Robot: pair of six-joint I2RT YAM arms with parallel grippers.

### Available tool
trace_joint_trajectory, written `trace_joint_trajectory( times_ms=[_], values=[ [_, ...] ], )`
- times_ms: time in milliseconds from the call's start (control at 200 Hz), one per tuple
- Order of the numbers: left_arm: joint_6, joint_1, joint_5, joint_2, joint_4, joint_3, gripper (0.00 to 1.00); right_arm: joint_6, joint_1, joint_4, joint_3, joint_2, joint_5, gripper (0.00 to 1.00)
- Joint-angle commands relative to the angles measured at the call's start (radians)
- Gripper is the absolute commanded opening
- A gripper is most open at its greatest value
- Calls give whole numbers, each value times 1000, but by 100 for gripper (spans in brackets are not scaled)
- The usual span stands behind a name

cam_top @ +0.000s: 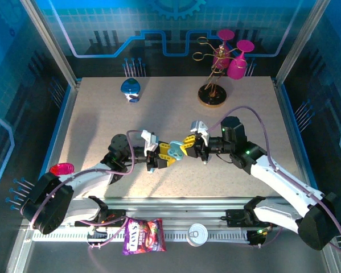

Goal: Insert wireless bluetooth earbuds into charging case

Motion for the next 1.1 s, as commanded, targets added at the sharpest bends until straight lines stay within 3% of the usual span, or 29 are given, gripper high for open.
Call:
trace_joint_trajectory(
  times_ms=[0, 115, 200, 365, 440, 1091],
  values=[
    [-8, -6, 44, 9, 47, 36, 24, -14, 5, -21, 31, 7, -6, 10],
    [-9, -7, 36, 11, 45, 38, 25, -14, 6, -15, 32, -3, 3, 0],
    [-6, -6, 19, 14, 42, 37, 28, -15, 8, -17, 31, -13, 12, 0],
    [-11, -7, -23, 21, 48, 34, 55, -29, 23, -29, 29, -38, 86, 0],
    [-10, -6, -38, 23, 48, 33, 60, -35, 33, -23, 25, -47, 121, 0],
    [-67, -8, -69, 34, 81, 42, 64, -17, 56, 58, -17, -66, 181, 0]
  ],
)
